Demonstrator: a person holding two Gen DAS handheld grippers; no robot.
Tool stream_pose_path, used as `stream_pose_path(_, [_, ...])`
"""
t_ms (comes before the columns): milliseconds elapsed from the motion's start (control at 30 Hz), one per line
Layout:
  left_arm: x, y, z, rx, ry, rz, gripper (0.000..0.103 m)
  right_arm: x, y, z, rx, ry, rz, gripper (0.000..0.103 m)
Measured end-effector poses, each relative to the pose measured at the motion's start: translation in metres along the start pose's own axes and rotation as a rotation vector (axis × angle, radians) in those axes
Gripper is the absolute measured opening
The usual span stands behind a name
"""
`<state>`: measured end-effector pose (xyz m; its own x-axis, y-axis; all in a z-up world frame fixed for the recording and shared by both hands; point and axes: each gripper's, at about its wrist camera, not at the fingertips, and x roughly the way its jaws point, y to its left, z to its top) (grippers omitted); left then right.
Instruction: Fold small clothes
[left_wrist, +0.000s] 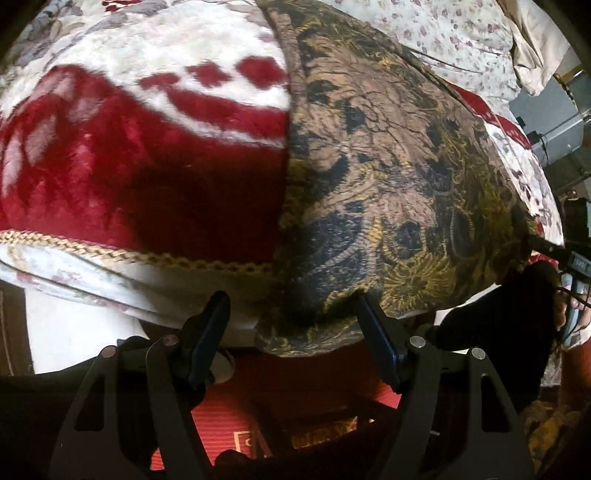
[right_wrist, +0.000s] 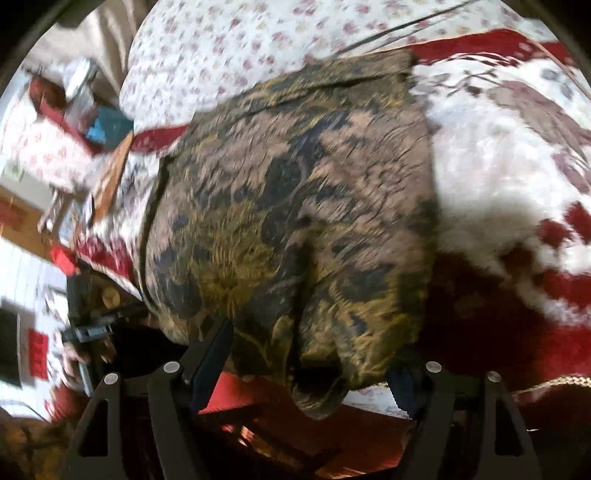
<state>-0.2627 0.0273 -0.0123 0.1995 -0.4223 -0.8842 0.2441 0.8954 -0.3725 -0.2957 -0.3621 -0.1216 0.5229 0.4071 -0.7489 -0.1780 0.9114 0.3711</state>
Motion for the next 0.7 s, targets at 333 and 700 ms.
stream_pose_path(333, [0.026, -0.012, -0.002, 0.033, 0.07, -0.043, 0.053, 0.006, -0.006, -0.002, 0.029, 0.02, -0.014, 0.032])
stream_pose_path(700, [-0.004, -0.021, -0.003, 0.042, -0.016, -0.124, 0.006, -0.007, -0.001, -0.003, 0.033, -0.08, 0.036, 0.014])
